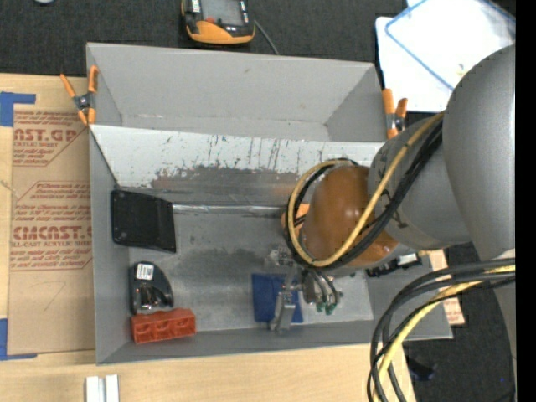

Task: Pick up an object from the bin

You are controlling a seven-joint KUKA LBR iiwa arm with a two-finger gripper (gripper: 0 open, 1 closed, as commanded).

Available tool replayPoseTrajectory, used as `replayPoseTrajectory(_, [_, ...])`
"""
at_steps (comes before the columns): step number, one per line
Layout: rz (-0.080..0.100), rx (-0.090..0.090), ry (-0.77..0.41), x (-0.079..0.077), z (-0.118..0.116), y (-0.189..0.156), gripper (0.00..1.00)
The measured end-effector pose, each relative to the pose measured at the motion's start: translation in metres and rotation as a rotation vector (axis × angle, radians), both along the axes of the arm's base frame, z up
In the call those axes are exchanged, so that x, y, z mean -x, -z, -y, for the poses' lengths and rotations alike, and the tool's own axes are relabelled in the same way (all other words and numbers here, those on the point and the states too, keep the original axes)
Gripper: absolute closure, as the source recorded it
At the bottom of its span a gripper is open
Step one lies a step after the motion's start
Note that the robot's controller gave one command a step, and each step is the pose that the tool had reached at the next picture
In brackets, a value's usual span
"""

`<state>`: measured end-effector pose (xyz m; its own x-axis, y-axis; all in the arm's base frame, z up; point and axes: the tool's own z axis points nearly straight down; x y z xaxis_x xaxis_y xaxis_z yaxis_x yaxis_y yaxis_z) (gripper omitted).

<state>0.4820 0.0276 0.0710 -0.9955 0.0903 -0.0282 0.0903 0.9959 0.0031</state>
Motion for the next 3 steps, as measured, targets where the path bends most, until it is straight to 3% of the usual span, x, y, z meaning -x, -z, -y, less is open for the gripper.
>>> replayPoseTrajectory(1, [0.000,-0.003,-0.027,-0.008,0.007,0.004,1.00])
replayPoseTrajectory(2, [0.000,-0.003,-0.028,-0.008,0.007,0.004,1.00])
replayPoseTrajectory(3, [-0.011,-0.002,-0.027,-0.005,0.007,-0.020,1.00])
